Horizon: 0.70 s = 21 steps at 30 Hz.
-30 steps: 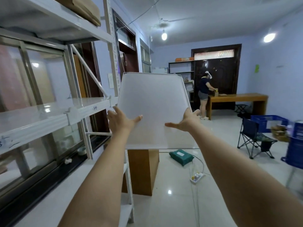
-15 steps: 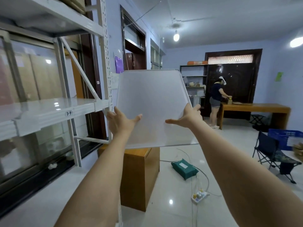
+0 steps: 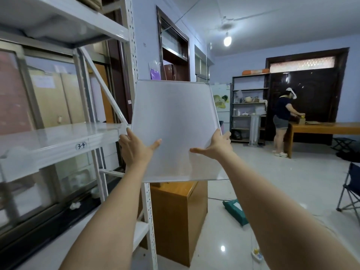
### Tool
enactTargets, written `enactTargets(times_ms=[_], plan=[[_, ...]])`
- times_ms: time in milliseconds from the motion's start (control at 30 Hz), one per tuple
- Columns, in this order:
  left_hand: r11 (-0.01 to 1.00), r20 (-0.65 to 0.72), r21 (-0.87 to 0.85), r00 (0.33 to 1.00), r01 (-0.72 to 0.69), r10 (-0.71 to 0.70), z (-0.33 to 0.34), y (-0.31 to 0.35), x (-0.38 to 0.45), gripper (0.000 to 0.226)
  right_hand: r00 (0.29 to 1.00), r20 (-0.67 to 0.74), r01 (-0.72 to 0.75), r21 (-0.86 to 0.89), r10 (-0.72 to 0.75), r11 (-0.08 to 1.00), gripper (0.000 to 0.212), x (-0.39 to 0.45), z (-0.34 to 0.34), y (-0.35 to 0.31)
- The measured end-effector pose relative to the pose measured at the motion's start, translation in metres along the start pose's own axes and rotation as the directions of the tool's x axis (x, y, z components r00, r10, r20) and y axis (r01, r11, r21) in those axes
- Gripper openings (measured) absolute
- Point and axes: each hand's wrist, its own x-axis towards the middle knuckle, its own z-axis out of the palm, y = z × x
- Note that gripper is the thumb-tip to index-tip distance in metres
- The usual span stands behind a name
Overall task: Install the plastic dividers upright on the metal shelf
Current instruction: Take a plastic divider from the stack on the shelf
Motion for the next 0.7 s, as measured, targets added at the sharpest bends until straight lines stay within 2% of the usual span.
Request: enactTargets(times_ms=[133,433,700], plan=[[1.0,-0.036,-0.01,0.999,-0.007,0.006,0.019,-0.014,0.031,0.102,0.999,0.025,0.038,-0.043,-0.037,0.998,0.129,0.036,0.014,-0.022],[0.99,-0.104,0.07,0.986,-0.124,0.131,0.053,-0.023,0.093,0.097,0.996,0.072,0.054,-0.035,-0.052,0.998,0.137,0.109,0.052,-0.038],[0.995,-0.187,0.089,0.981,-0.042,0.058,0.078,-0.046,0.127,0.097,0.977,0.084,0.196,0.019,-0.197,0.98,0.134,0.158,0.083,-0.061]])
